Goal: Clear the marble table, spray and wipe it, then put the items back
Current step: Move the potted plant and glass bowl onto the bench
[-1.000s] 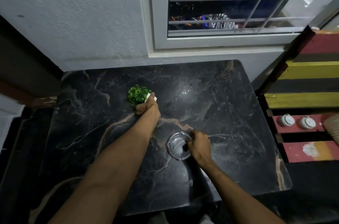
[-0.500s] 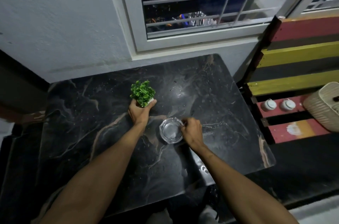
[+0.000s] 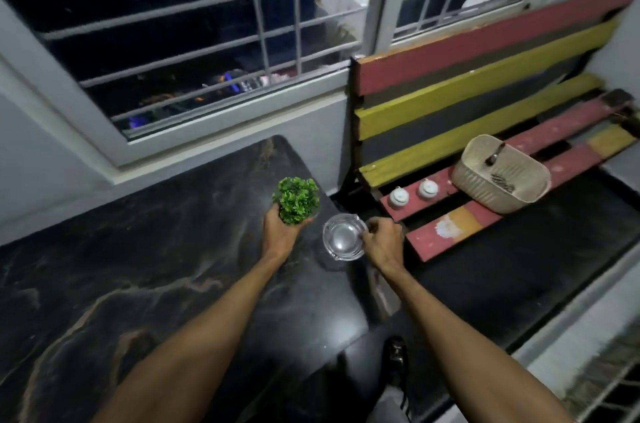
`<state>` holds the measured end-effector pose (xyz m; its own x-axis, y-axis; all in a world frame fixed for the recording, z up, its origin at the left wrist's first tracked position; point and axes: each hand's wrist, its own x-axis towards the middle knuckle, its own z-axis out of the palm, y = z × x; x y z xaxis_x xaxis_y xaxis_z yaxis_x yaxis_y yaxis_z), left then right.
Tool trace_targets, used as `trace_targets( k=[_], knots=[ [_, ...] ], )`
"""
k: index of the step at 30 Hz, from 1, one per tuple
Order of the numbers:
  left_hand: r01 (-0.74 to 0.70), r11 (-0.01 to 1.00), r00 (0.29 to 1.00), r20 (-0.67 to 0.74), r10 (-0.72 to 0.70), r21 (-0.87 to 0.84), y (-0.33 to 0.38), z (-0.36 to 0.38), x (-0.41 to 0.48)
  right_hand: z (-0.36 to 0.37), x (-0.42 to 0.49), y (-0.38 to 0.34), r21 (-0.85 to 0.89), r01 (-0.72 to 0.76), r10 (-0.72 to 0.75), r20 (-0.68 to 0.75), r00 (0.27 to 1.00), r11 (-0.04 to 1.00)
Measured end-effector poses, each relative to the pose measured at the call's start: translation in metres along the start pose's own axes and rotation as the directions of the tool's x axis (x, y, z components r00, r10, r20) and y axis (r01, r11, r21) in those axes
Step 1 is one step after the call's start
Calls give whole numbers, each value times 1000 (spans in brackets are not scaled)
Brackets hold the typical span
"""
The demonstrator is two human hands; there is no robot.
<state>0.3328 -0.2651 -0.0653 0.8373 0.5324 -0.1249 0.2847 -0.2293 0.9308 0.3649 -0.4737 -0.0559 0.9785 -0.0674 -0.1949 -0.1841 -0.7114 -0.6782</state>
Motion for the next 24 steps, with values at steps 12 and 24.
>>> trace_targets(
  k=[12, 24],
  knots=[
    [190, 981, 968, 174, -181, -38, 7, 361, -15, -136, 221, 241, 52, -347, 351, -191, 917, 936],
    [308, 948, 943, 108, -315, 78, -126, 508, -5, -56, 335, 403, 35, -474, 475, -125, 871, 880]
  ],
)
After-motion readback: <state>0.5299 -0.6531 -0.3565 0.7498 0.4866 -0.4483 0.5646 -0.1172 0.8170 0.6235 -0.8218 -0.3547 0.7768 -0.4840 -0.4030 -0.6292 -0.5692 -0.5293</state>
